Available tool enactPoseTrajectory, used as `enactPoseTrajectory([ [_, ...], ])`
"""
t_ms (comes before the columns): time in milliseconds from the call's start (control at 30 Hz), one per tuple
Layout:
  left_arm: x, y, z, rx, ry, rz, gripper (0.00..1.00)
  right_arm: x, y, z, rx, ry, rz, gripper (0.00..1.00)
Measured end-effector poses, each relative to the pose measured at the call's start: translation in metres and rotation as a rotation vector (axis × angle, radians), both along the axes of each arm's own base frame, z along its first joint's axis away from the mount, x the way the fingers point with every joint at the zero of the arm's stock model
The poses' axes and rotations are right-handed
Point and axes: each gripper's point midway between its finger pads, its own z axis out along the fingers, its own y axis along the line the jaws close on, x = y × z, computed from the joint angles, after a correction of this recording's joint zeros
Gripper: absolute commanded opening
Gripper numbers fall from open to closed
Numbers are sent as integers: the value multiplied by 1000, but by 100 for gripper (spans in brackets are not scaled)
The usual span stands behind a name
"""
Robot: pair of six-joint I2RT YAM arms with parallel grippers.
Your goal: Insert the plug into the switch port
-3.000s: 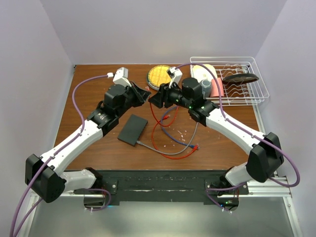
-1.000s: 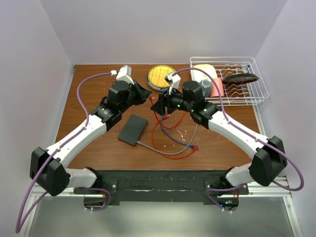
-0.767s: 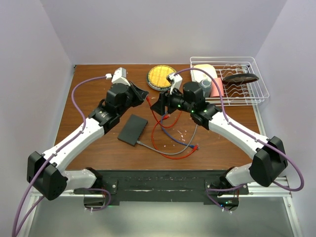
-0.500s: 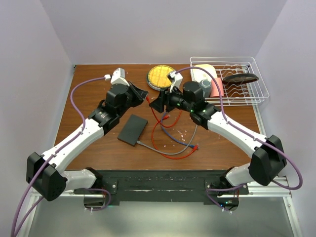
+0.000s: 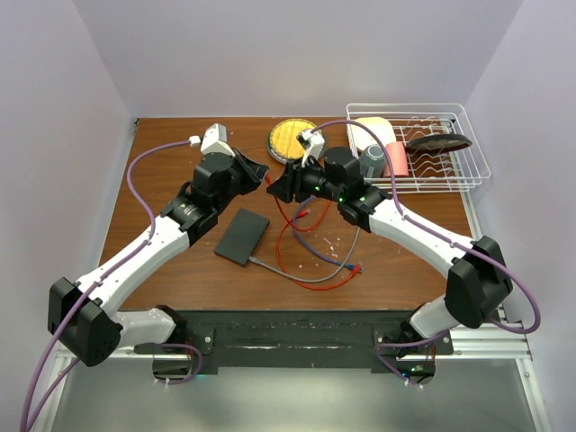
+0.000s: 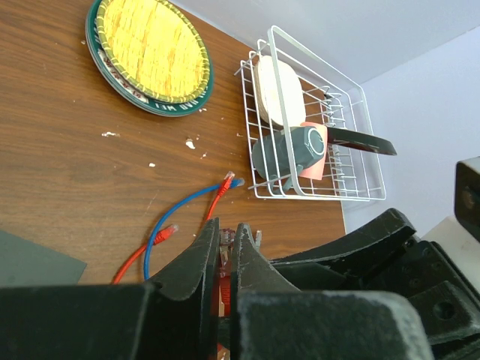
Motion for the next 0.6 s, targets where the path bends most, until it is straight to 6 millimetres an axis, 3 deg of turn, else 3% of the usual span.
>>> enactPoseTrajectory([
  [167, 0, 0, 0, 0, 0, 0, 0, 2, 3, 12, 25, -19, 2, 34],
  [200, 0, 0, 0, 0, 0, 0, 0, 2, 4, 13, 28, -20, 2, 26],
  [333, 0, 0, 0, 2, -1, -1, 0, 2, 6, 17, 42, -21, 10, 13],
  [600, -1, 4, -6, 33, 13, 6, 0, 2, 13, 11, 39, -8, 27, 22],
])
